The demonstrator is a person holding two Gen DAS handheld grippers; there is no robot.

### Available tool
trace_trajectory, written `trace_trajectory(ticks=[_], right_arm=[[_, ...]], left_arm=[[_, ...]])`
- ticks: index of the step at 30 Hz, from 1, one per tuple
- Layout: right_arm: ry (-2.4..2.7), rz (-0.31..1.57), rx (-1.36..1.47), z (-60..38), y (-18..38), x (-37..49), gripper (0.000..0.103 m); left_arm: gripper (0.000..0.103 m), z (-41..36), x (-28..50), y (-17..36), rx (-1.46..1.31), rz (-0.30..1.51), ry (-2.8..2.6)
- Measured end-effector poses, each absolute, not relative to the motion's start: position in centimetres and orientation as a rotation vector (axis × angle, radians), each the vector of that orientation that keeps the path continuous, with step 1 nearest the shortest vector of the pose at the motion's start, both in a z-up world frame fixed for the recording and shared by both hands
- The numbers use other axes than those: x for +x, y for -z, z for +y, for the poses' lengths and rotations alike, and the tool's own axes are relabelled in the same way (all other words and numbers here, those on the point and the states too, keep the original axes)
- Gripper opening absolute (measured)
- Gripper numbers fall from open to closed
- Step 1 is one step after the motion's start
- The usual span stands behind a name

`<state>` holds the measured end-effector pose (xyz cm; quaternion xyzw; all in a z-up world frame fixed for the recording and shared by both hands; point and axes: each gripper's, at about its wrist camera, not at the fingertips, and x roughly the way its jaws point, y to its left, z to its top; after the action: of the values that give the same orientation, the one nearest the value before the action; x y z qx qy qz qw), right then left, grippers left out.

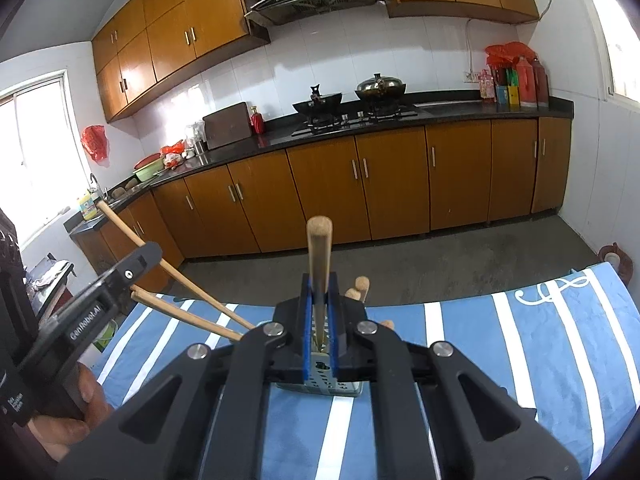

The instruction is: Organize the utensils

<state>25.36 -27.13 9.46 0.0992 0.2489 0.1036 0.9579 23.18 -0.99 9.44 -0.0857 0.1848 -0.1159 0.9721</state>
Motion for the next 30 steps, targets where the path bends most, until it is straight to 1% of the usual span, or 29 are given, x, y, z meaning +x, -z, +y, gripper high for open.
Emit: trace_trajectory(ticks=[3, 5, 6, 7, 14, 16, 18, 20, 23, 24, 25, 26, 27, 28, 29, 30], right_arm=[[-0.206, 0.492, 0.212, -27.4, -9.7, 25.1, 0.016], [-0.204, 0.484, 0.214, -27.5, -10.0, 24.9, 0.017], [-0.202, 0.479, 0.216, -27.5, -10.1, 24.7, 0.017], [-0.202, 0.473, 0.218, -27.6, -10.2, 24.6, 0.018], [-0.188, 0.429, 0.187, -27.4, -11.3, 22.5, 0.023], [-0.178, 0.41, 0.167, -27.2, -11.7, 21.5, 0.029], [-0.169, 0.393, 0.152, -27.2, -12.0, 20.6, 0.032], [-0.162, 0.364, 0.137, -27.1, -12.3, 19.2, 0.035], [-0.155, 0.317, 0.124, -27.1, -12.7, 16.9, 0.045], [-0.152, 0.29, 0.118, -27.0, -12.8, 15.7, 0.049], [-0.149, 0.271, 0.116, -27.0, -12.9, 14.9, 0.054], [-0.145, 0.249, 0.112, -26.9, -12.9, 13.9, 0.057], [-0.142, 0.232, 0.11, -26.8, -12.9, 13.1, 0.064], [-0.144, 0.213, 0.107, -26.6, -12.8, 12.1, 0.067], [-0.145, 0.2, 0.106, -26.4, -12.7, 11.2, 0.073], [-0.145, 0.188, 0.107, -26.3, -12.5, 10.4, 0.08]], left_arm=[[0.009, -0.7, 22.9, -9.7, -0.18, 0.366, 0.238], [0.018, -0.4, 22.6, -9.9, -0.186, 0.359, 0.236], [0.026, -0.3, 22.4, -10.0, -0.188, 0.355, 0.233], [0.029, -0.2, 22.3, -10.2, -0.192, 0.348, 0.231], [0.029, 0.7, 20.6, -11.5, -0.2, 0.316, 0.219], [0.031, 1.1, 19.7, -11.8, -0.196, 0.308, 0.211], [0.032, 1.6, 18.8, -12.1, -0.192, 0.302, 0.199], [0.036, 2.4, 17.7, -12.2, -0.182, 0.298, 0.182], [0.043, 3.5, 15.8, -12.4, -0.156, 0.292, 0.158], [0.048, 3.7, 15.3, -12.4, -0.148, 0.289, 0.154], [0.056, 4.0, 14.6, -12.4, -0.139, 0.287, 0.147], [0.061, 4.3, 13.9, -12.4, -0.132, 0.282, 0.142], [0.069, 4.5, 13.0, -12.3, -0.126, 0.276, 0.138], [0.077, 4.6, 12.4, -12.2, -0.121, 0.272, 0.139], [0.081, 4.8, 11.3, -11.9, -0.112, 0.267, 0.141], [0.089, 4.8, 10.8, -11.8, -0.104, 0.266, 0.139]])
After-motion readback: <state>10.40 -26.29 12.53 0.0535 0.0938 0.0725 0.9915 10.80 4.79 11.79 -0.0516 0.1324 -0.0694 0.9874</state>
